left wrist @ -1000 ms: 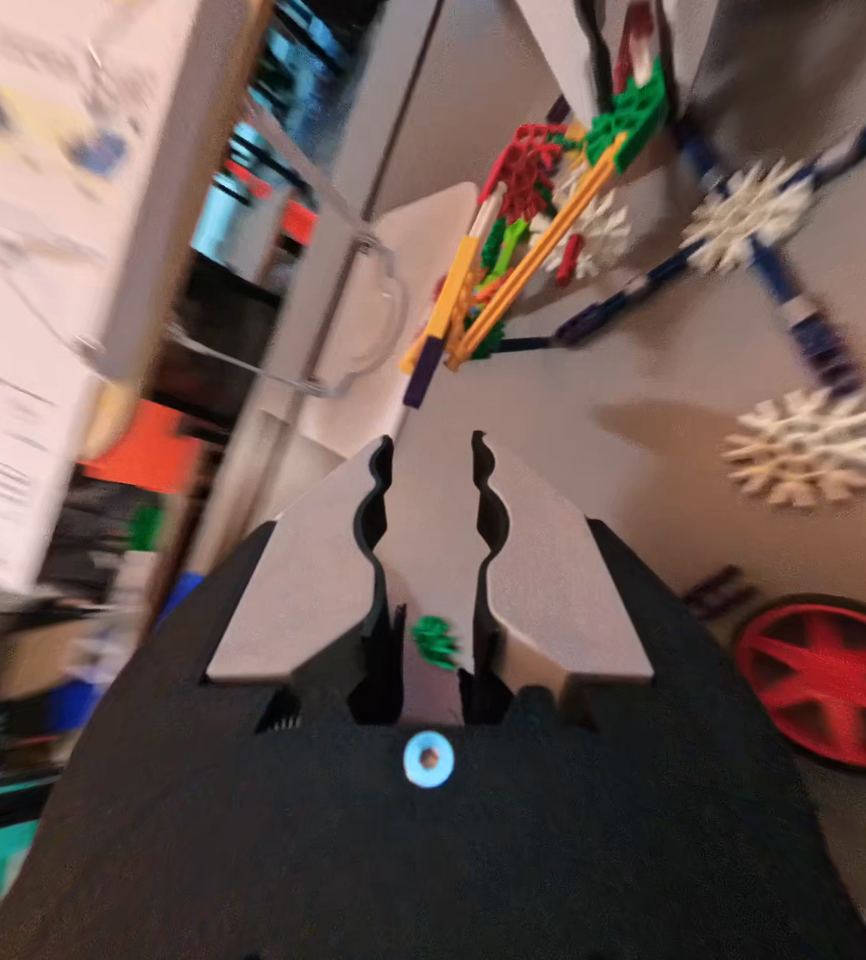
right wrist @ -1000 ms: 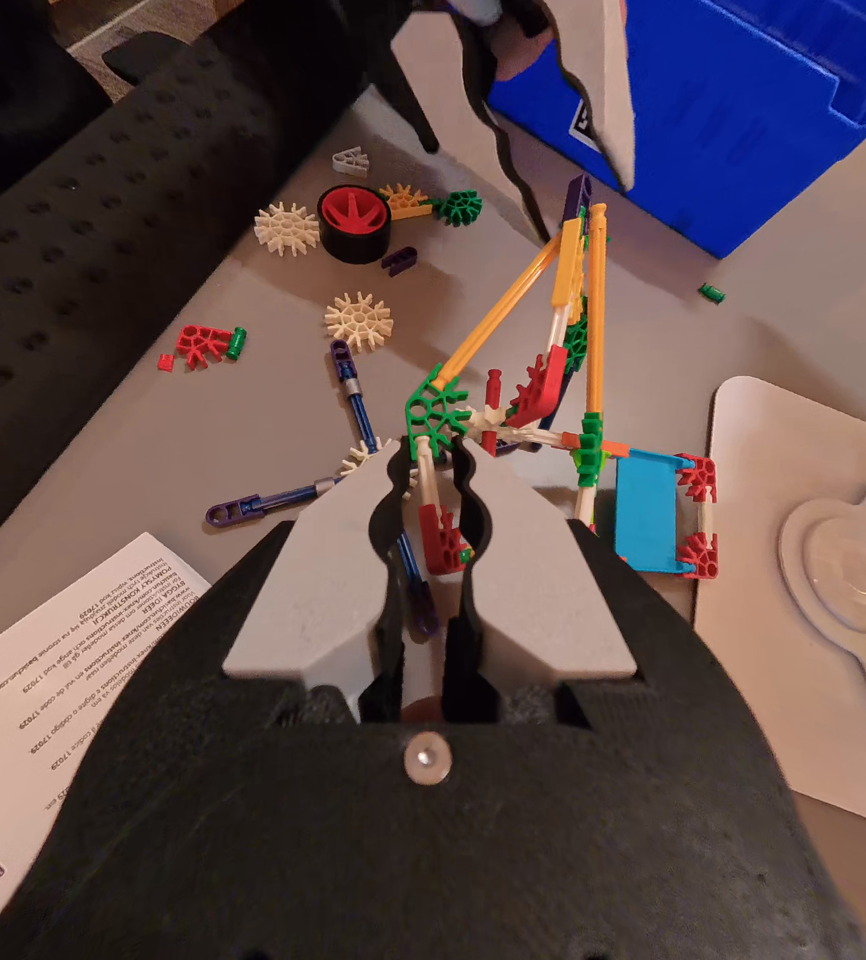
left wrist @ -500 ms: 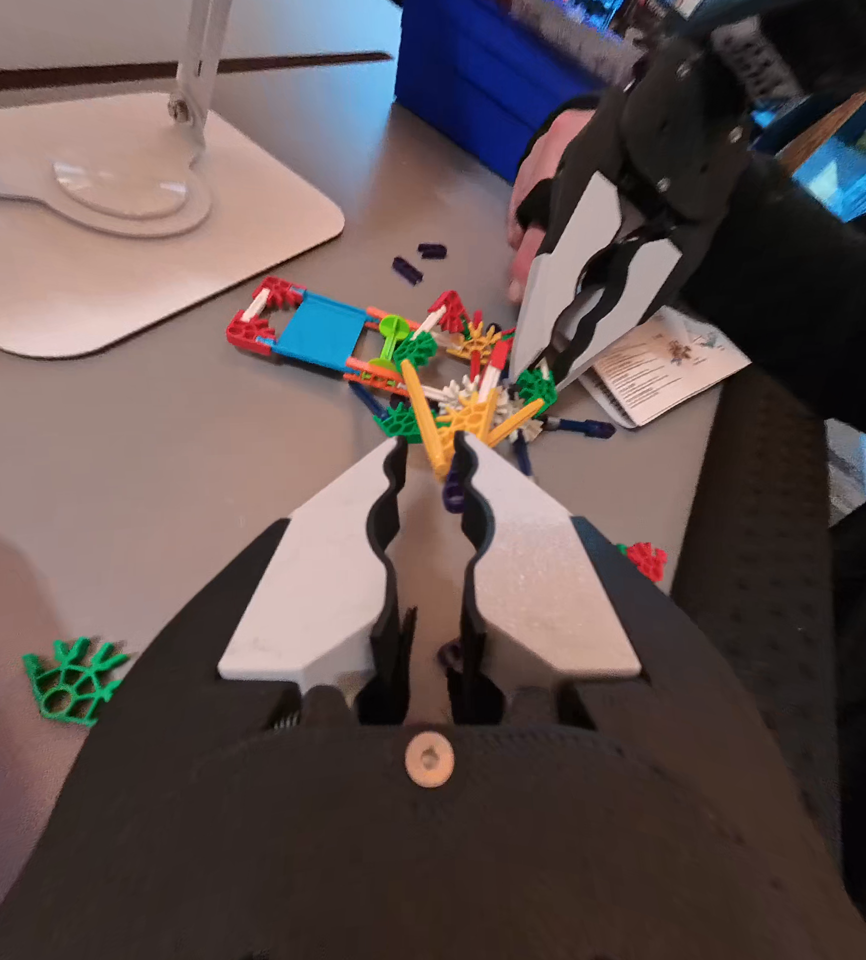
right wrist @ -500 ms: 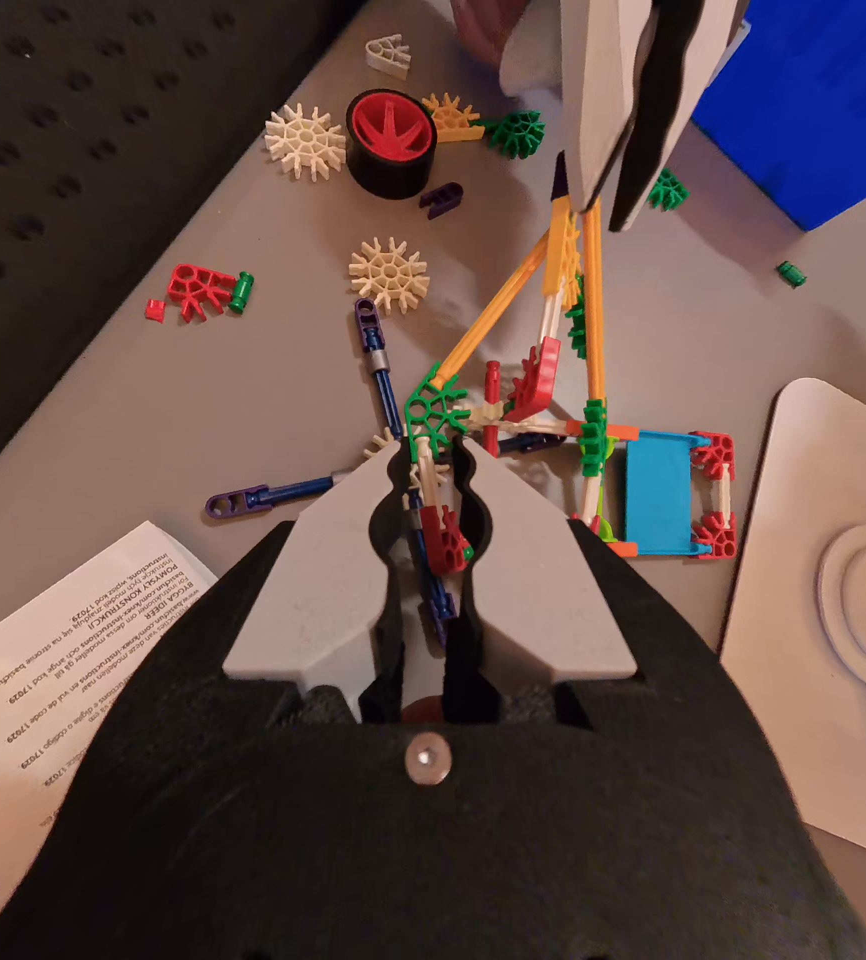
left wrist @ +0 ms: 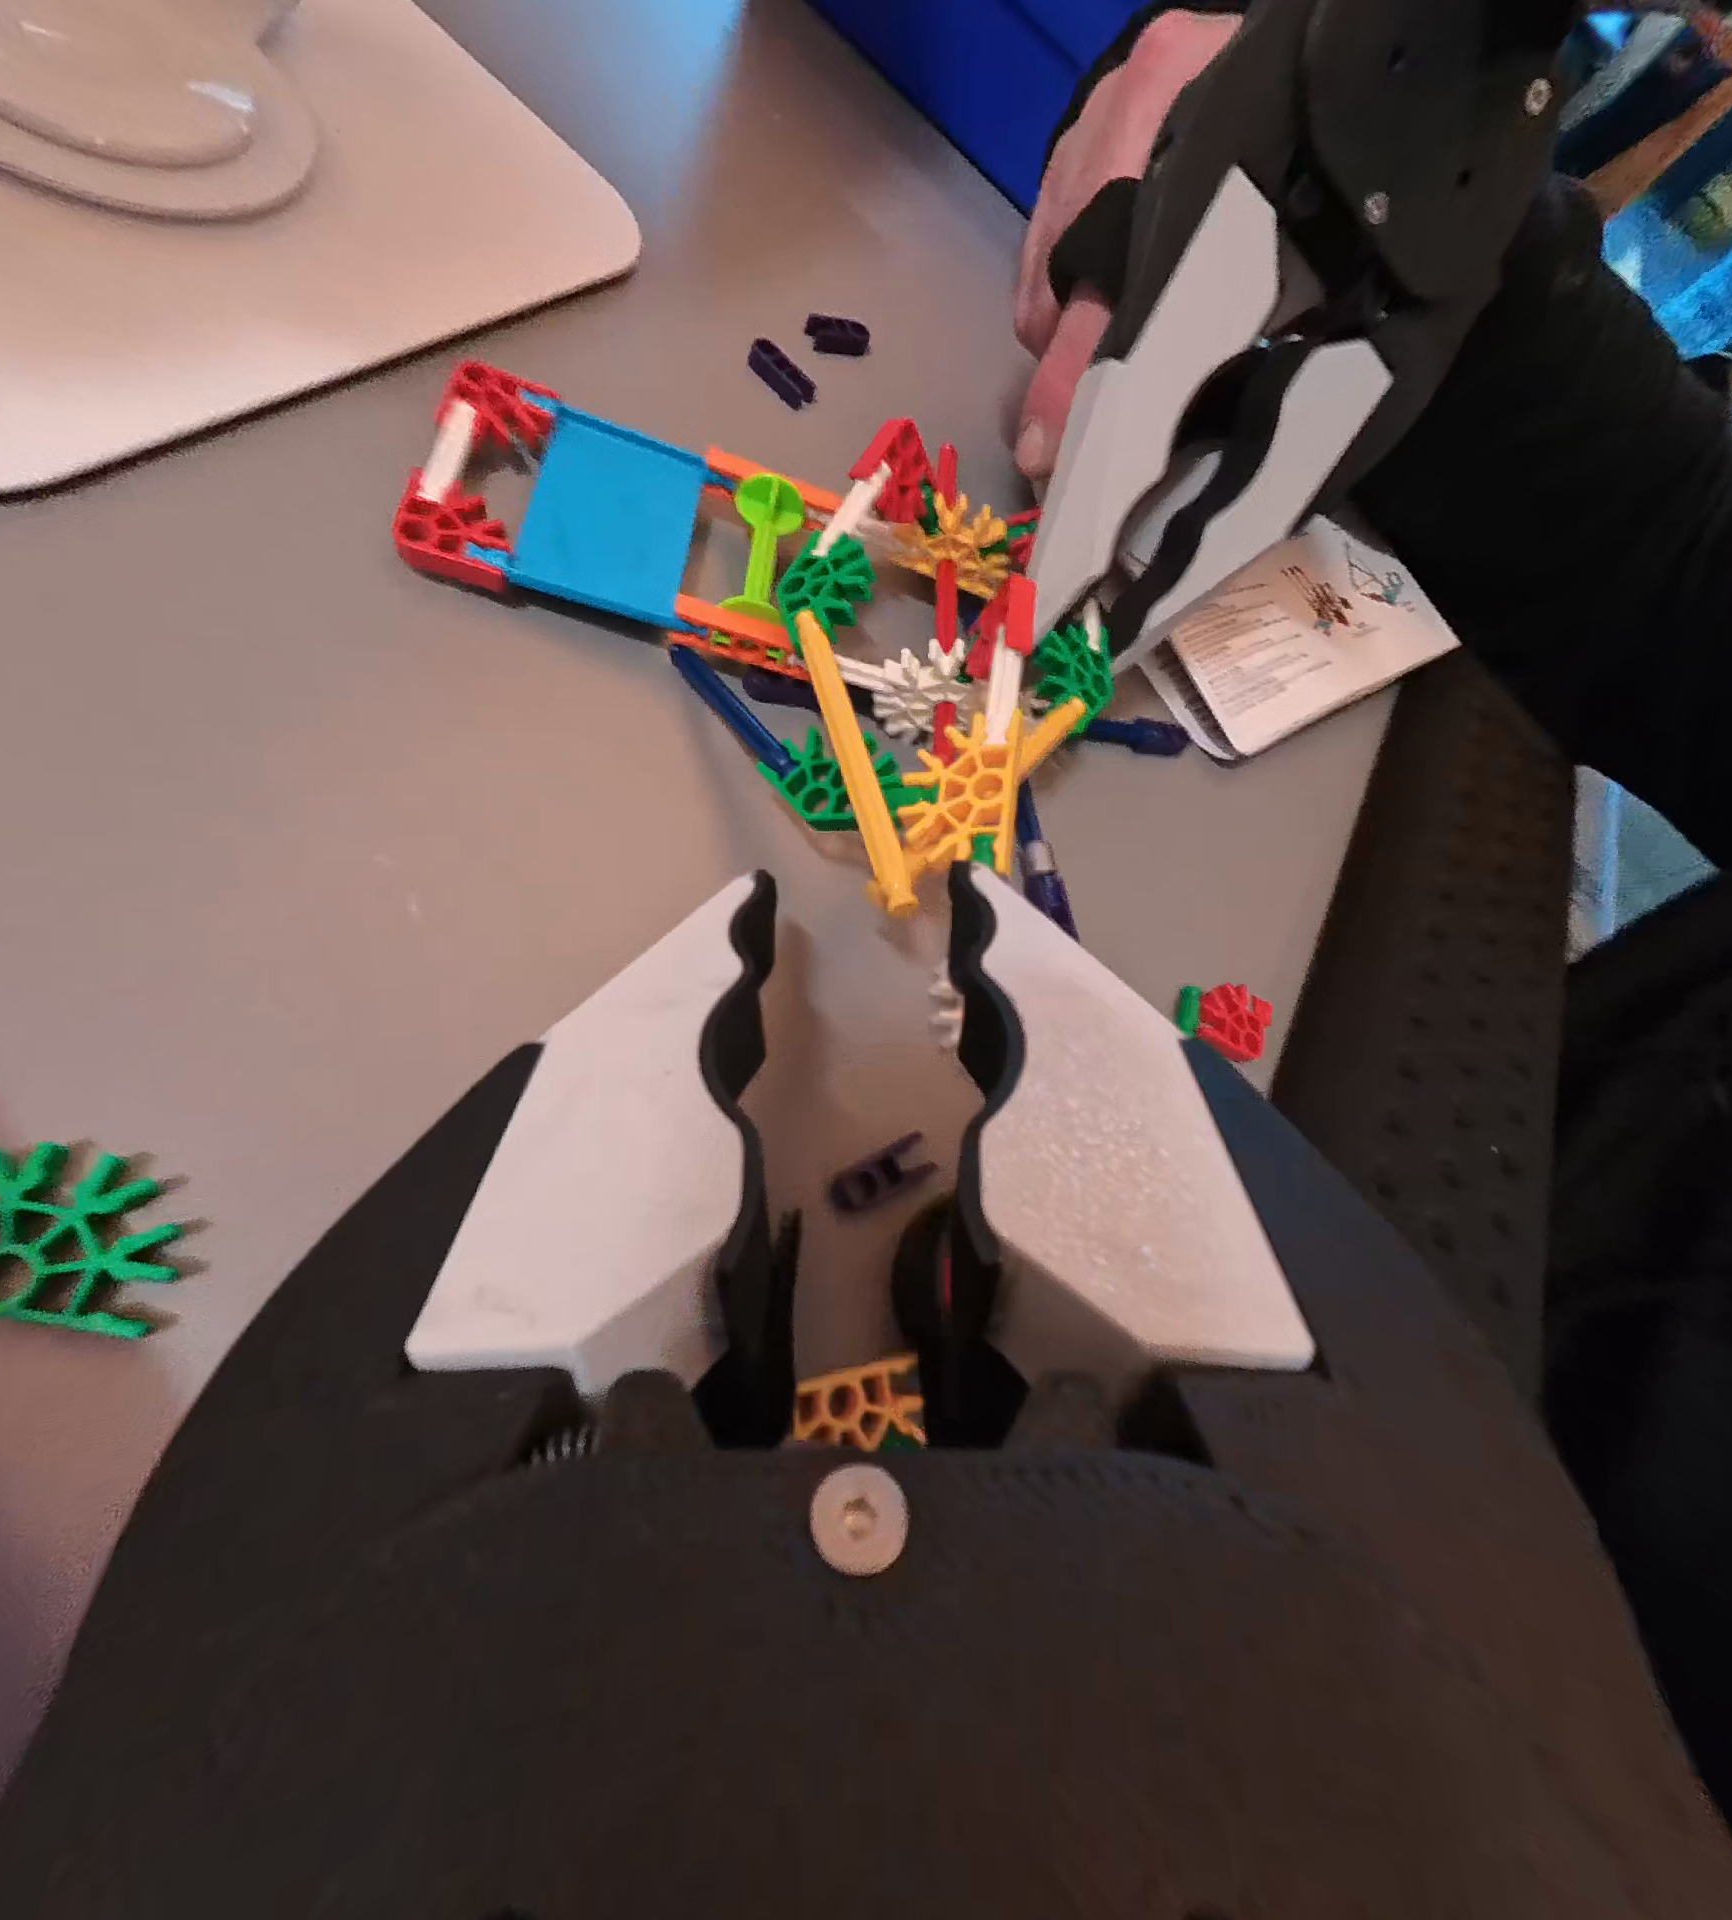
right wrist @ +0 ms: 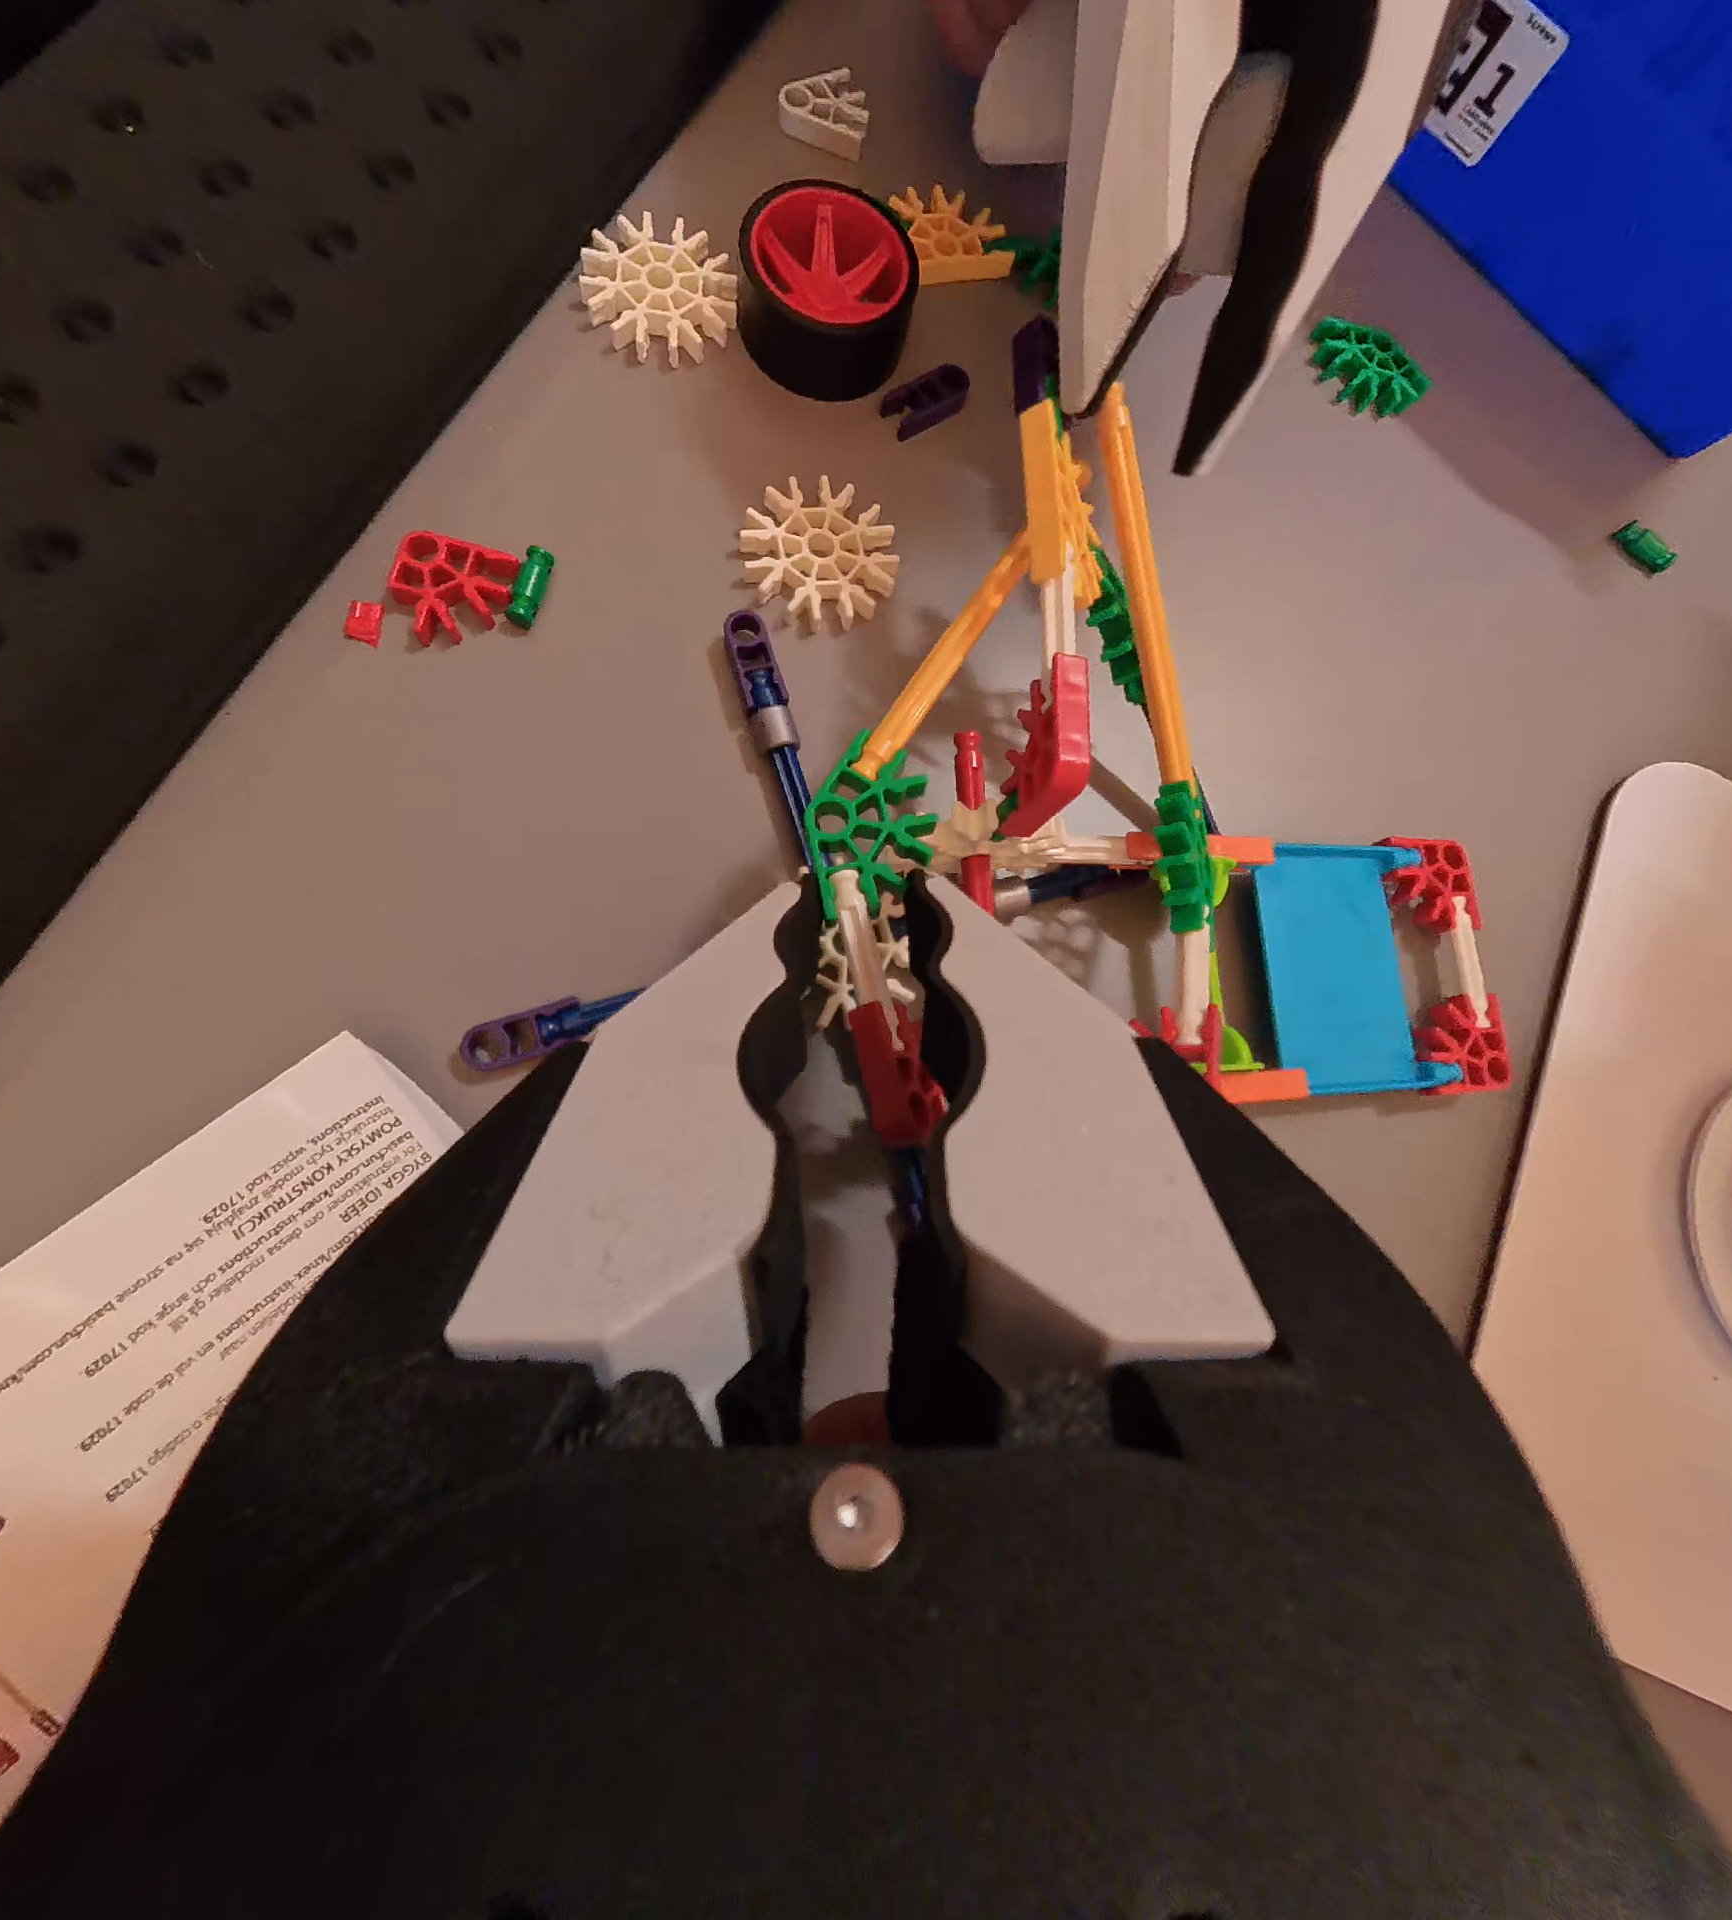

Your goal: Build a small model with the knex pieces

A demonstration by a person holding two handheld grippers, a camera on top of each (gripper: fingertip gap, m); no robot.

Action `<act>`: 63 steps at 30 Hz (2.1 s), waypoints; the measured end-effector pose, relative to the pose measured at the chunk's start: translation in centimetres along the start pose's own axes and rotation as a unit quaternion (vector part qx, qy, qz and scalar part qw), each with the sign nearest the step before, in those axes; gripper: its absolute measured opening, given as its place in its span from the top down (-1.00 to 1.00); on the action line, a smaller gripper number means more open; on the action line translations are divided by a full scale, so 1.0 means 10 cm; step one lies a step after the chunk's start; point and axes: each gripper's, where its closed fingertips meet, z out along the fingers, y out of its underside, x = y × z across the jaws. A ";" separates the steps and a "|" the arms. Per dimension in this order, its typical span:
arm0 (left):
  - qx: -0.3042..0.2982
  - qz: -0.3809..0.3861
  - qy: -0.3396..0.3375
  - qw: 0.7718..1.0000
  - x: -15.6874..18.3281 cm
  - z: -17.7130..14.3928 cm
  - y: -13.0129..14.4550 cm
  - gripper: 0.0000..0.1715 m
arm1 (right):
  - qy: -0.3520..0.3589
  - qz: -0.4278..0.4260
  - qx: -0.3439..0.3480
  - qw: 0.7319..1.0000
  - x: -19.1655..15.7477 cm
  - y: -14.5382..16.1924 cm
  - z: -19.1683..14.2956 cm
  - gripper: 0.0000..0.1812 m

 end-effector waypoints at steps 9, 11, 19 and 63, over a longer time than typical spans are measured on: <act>-0.006 -0.025 0.043 0.999 0.16 -0.09 0.14 0.51 | -0.004 -0.002 -0.003 1.000 -0.02 0.01 0.00 0.84; -0.006 -0.028 0.046 0.999 0.17 -0.10 0.16 0.52 | -0.004 -0.003 -0.003 1.000 -0.02 0.01 0.00 0.84; 0.022 -0.029 0.097 0.995 0.38 -0.01 0.09 0.52 | -0.003 -0.004 -0.002 1.000 -0.02 0.02 0.01 0.84; -0.021 -0.028 0.132 0.991 0.57 0.15 0.20 0.59 | -0.003 -0.016 -0.121 0.993 0.30 -0.25 0.38 0.87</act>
